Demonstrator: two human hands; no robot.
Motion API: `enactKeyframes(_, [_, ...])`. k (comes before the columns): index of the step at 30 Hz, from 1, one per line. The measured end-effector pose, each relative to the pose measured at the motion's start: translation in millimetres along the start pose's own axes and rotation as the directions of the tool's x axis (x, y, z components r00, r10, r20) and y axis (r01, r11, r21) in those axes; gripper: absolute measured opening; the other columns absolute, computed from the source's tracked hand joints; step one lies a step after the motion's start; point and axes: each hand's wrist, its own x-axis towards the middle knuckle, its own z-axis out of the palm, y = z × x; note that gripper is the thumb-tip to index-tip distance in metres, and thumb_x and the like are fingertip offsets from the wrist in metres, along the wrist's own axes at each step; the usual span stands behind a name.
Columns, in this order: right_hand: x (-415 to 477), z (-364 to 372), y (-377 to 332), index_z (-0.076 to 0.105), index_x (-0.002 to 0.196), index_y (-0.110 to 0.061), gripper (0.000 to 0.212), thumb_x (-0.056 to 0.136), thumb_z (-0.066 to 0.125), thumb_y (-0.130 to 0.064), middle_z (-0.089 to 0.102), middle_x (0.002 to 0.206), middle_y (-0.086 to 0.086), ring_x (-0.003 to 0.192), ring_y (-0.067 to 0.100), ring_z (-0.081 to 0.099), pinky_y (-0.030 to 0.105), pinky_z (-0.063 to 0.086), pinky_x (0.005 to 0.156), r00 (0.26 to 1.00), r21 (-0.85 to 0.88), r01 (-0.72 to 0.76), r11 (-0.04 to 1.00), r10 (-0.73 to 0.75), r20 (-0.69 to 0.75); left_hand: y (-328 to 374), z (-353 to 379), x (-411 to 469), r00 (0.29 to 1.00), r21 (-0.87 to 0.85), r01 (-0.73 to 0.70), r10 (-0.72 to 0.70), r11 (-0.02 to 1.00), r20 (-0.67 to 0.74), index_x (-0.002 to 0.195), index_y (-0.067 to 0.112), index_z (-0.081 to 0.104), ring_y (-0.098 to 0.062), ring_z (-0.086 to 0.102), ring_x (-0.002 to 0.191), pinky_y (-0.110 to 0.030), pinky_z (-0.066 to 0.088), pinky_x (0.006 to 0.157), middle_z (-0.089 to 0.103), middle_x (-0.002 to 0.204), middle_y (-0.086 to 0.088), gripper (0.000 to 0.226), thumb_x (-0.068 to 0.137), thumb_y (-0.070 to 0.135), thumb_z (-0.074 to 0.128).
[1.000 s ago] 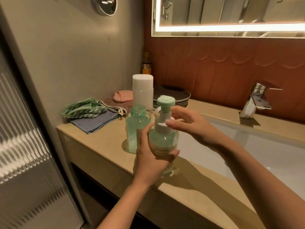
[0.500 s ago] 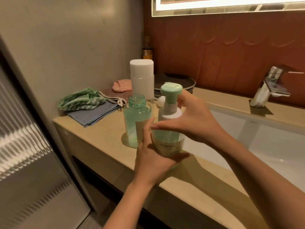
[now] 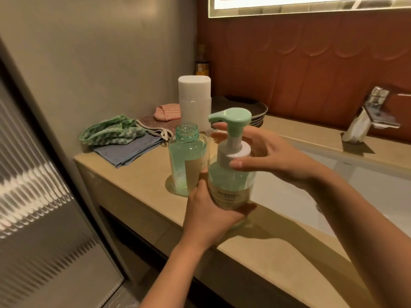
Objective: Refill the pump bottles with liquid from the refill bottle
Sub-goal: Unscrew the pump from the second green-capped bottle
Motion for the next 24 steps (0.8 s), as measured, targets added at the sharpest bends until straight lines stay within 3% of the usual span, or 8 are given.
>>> enactKeyframes(3, [2.4,7.7,-7.0,0.043,0.115,-0.050,0.062,0.061,0.074,-0.047,0.053,0.118,-0.027,0.110,-0.007,0.051,0.014,0.045,0.081,0.987,-0.245,-0.025,0.969,-0.015,-0.160,-2.7,1.2,0.3,1.000,-0.007,-0.011,0.011,1.000,0.009,0.114,0.030,0.043,-0.011,0.056,0.106,-0.038,0.052,0.087,0.059,0.109,0.010,0.090,0.040,0.068,0.076])
enactKeyframes(6, [4.0,13.5,-7.8,0.049,0.119,-0.038,0.080,0.049,0.078,-0.064,0.058,0.111,-0.018,0.101,-0.001,0.053,0.022,0.046,0.082,0.928,-0.418,-0.014,0.909,-0.144,-0.344,-3.7,2.4,0.1,0.999,-0.021,0.036,-0.035,0.999,0.014,0.115,0.029,0.044,-0.014,0.055,0.109,-0.040,0.052,0.089,0.058,0.110,0.008,0.095,0.035,0.069,0.075])
enactKeyframes(8, [3.1,11.6,-9.4,0.053,0.120,-0.029,0.083,0.048,0.077,-0.064,0.062,0.105,-0.013,0.095,0.002,0.055,0.030,0.049,0.083,0.909,-0.436,-0.008,0.900,-0.175,-0.379,-1.3,1.8,-0.5,1.000,-0.010,0.018,-0.018,1.000,0.000,0.117,0.029,0.043,-0.014,0.056,0.108,-0.036,0.052,0.088,0.059,0.110,0.009,0.095,0.036,0.067,0.076])
enactKeyframes(11, [1.5,2.1,-9.9,0.057,0.118,-0.029,0.072,0.055,0.083,-0.053,0.065,0.108,-0.009,0.101,0.006,0.059,0.035,0.049,0.091,0.943,-0.376,0.033,0.926,-0.153,-0.295,1.4,1.1,0.2,0.999,-0.034,-0.043,0.043,0.998,-0.009,0.122,0.035,0.040,-0.011,0.058,0.108,-0.036,0.053,0.087,0.061,0.112,0.013,0.093,0.041,0.061,0.079])
enactKeyframes(15, [-2.2,-0.1,-13.2,0.050,0.115,-0.042,0.054,0.068,0.077,-0.045,0.059,0.121,-0.020,0.113,-0.006,0.053,0.018,0.043,0.097,0.993,-0.276,0.018,0.961,-0.049,-0.108,0.9,0.6,0.3,0.998,-0.080,-0.064,0.064,0.995,-0.001,0.126,0.041,0.036,-0.008,0.056,0.111,-0.041,0.052,0.089,0.059,0.116,0.015,0.095,0.044,0.061,0.081])
enactKeyframes(17, [-2.6,9.2,-17.8,0.044,0.107,-0.048,0.052,0.065,0.074,-0.055,0.054,0.114,-0.027,0.105,-0.014,0.050,0.009,0.042,0.084,0.990,-0.286,-0.037,0.958,-0.005,-0.144,1.4,0.6,0.5,0.997,-0.073,-0.082,0.082,0.994,0.003,0.130,0.039,0.035,-0.006,0.053,0.114,-0.039,0.050,0.092,0.057,0.120,0.017,0.099,0.045,0.062,0.081])
enactKeyframes(20, [1.6,23.3,-18.5,0.044,0.105,-0.043,0.059,0.055,0.065,-0.066,0.055,0.109,-0.013,0.101,0.003,0.050,0.019,0.043,0.080,0.939,-0.448,-0.058,0.892,-0.104,-0.329,0.8,2.4,2.0,0.998,-0.086,-0.071,0.070,0.994,-0.006,0.132,0.044,0.032,-0.007,0.052,0.117,-0.040,0.049,0.095,0.055,0.124,0.017,0.102,0.045,0.060,0.083])
enactKeyframes(24, [1.2,14.7,-17.9,0.053,0.099,-0.041,0.048,0.058,0.075,-0.055,0.057,0.091,-0.026,0.089,-0.008,0.053,0.009,0.039,0.069,0.934,-0.474,-0.021,0.880,-0.153,-0.324,-1.0,3.2,1.7,0.998,-0.082,-0.055,0.055,0.995,-0.011,0.124,0.048,0.034,-0.010,0.054,0.114,-0.043,0.051,0.091,0.057,0.120,0.015,0.097,0.041,0.060,0.082])
